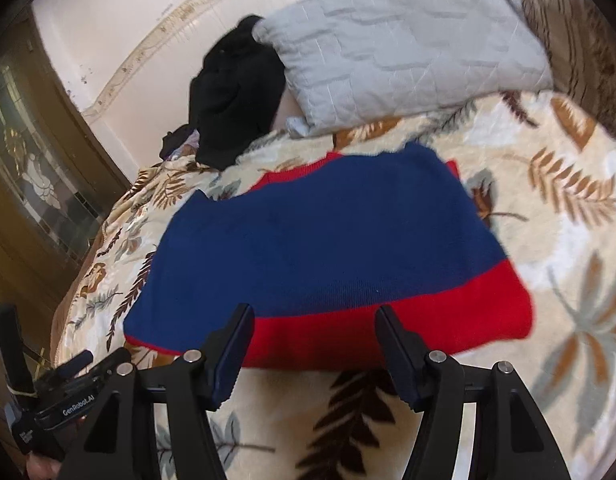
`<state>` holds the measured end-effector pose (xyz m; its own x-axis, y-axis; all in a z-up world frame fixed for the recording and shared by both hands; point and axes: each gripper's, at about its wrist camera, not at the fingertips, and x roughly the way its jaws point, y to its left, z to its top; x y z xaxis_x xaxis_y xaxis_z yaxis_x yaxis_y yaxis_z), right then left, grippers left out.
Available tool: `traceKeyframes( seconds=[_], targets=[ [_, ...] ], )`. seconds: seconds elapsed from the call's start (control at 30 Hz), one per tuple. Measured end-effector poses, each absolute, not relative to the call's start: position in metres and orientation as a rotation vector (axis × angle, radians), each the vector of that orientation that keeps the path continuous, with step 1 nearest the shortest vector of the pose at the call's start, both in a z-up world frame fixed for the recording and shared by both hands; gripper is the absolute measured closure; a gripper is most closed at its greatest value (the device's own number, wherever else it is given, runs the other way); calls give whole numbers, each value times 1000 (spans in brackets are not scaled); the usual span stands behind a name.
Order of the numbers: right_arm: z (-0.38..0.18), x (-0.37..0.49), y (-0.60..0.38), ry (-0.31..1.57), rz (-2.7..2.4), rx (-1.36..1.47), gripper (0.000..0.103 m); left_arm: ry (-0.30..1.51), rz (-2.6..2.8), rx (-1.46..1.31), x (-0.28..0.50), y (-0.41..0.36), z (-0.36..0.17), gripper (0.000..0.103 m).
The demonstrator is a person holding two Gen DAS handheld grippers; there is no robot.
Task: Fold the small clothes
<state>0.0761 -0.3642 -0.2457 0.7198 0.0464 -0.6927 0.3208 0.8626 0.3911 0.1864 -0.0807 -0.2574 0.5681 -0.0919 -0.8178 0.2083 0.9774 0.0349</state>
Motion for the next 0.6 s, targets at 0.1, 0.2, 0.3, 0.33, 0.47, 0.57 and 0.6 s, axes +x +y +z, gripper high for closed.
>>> traceKeyframes(
  seconds=[0.1,0.2,0.3,0.33,0.47,0.57,0.6],
  targets=[
    [-261,95,-370,802,-138,562,41,1016,-191,61,199,-79,-266,7],
    [-274,111,-370,863,-157,541,41,1055,-198,-8,208,-78,-272,7],
    [-281,119,-370,894,-166,529,41,1075,-191,-67,215,-78,-275,15],
    [-281,120,-369,901,-165,517,41,1084,-194,-92,219,-79,-277,18],
    [-284,120,-368,910,-154,489,40,1135,-208,-199,233,-84,-286,25],
    [-284,119,-369,918,-138,486,40,1126,-189,-246,242,-88,-291,25],
    [-284,118,-370,919,-132,495,40,1116,-191,-266,243,-89,-291,30]
  ],
)
